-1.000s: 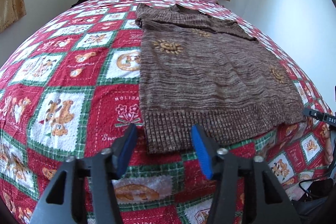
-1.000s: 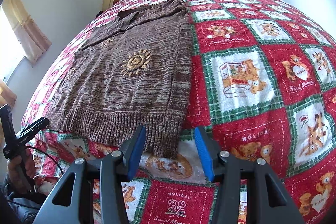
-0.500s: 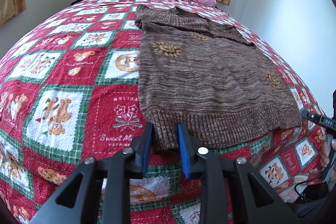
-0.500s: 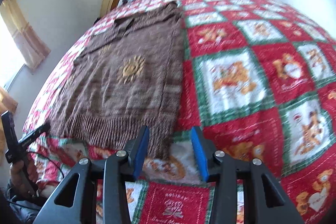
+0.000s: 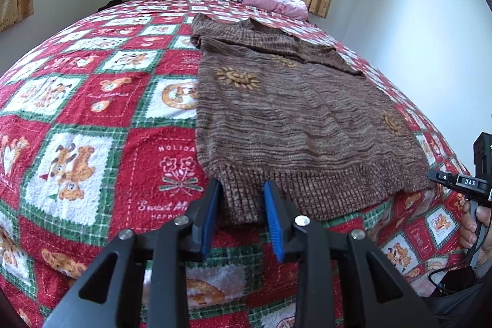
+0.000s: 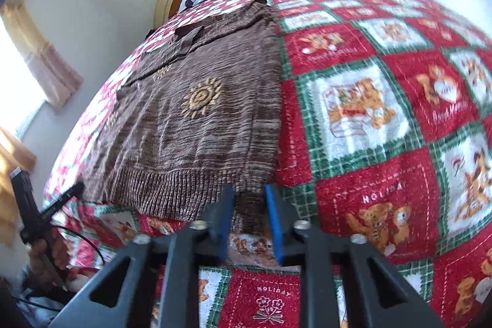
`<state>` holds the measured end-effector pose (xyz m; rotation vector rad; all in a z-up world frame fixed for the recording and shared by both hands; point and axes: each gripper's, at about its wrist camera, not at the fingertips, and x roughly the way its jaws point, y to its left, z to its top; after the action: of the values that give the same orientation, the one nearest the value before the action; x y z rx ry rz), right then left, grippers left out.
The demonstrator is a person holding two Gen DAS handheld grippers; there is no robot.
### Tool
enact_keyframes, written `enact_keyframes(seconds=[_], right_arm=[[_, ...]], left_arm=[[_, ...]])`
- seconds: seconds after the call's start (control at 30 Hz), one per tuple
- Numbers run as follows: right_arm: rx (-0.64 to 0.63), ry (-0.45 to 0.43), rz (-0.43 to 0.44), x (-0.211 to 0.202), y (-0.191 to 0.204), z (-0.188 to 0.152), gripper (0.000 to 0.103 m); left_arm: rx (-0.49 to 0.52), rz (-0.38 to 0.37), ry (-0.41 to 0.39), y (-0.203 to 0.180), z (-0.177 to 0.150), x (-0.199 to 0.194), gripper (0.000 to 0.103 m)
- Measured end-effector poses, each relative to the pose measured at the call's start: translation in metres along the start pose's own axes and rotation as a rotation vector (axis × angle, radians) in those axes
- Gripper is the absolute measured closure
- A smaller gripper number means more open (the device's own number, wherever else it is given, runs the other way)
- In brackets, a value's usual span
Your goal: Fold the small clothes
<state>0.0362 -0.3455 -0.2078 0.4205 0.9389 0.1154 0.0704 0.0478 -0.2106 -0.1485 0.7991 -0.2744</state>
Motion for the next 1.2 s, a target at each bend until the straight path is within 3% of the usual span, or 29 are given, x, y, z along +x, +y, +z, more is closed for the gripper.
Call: enact_keyframes(seconds=[0.17, 0.27, 0.37, 0.4, 0.43, 0.47, 0.77, 0.93, 1.2], right_arm=[[0.020, 0.023, 0.098, 0.005, 0.005, -0.003, 0.086], [-0.004, 0.024, 0.084, 0.008, 0.010, -0.003, 0.086], [0.052, 0.019, 0.128, 0.008, 0.002, -0.003, 0.086], [0.047, 0.016, 0.128, 0.007, 0.001, -0.004, 0.086], [0.042, 0.011, 0.123, 0.006, 0.002, -0.004, 0.090], [0.039, 0.006, 0.115, 0.005, 0.002, -0.003, 0.097], [0.069, -0.150, 0.213, -0.042, -0.001, 0.019, 0.097], [0.083, -0.194, 0.266, -0.052, 0.007, 0.043, 0.097], [0.039, -0.263, 0.272, -0.060, 0.022, 0.087, 0.097]], left_arm=[[0.012, -0.003, 0.000, -0.002, 0.000, -0.002, 0.074], [-0.010, -0.012, 0.002, 0.000, 0.001, -0.001, 0.074], [-0.010, -0.005, -0.002, -0.001, 0.000, -0.002, 0.070], [0.004, -0.009, -0.004, -0.002, -0.001, -0.003, 0.075], [0.005, -0.022, -0.011, -0.001, -0.001, -0.004, 0.096], [-0.002, -0.049, -0.010, 0.001, 0.000, -0.005, 0.095], [-0.111, -0.196, -0.106, 0.014, 0.025, -0.036, 0.096], [-0.133, -0.239, -0.147, 0.015, 0.047, -0.044, 0.096], [-0.183, -0.267, -0.194, 0.025, 0.087, -0.039, 0.096]])
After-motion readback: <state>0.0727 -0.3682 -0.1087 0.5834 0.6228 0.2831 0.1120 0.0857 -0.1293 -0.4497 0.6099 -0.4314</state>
